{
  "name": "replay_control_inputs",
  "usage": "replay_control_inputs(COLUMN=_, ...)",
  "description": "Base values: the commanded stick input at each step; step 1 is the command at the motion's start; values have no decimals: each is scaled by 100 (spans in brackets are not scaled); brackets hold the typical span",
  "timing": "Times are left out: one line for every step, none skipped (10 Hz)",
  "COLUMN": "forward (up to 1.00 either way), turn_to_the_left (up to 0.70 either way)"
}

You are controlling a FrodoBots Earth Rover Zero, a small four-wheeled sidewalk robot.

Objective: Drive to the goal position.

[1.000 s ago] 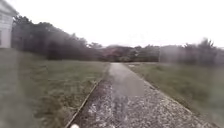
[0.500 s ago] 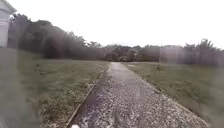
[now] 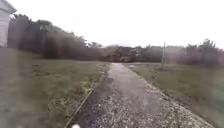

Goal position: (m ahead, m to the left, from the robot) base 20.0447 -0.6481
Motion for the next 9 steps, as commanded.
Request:
replay_control_inputs(forward=70, turn_to_the_left=-19)
replay_control_inputs(forward=70, turn_to_the_left=-1)
replay_control_inputs(forward=70, turn_to_the_left=0)
replay_control_inputs(forward=70, turn_to_the_left=0)
replay_control_inputs(forward=70, turn_to_the_left=0)
replay_control_inputs(forward=70, turn_to_the_left=0)
replay_control_inputs(forward=70, turn_to_the_left=0)
replay_control_inputs(forward=70, turn_to_the_left=0)
replay_control_inputs(forward=70, turn_to_the_left=0)
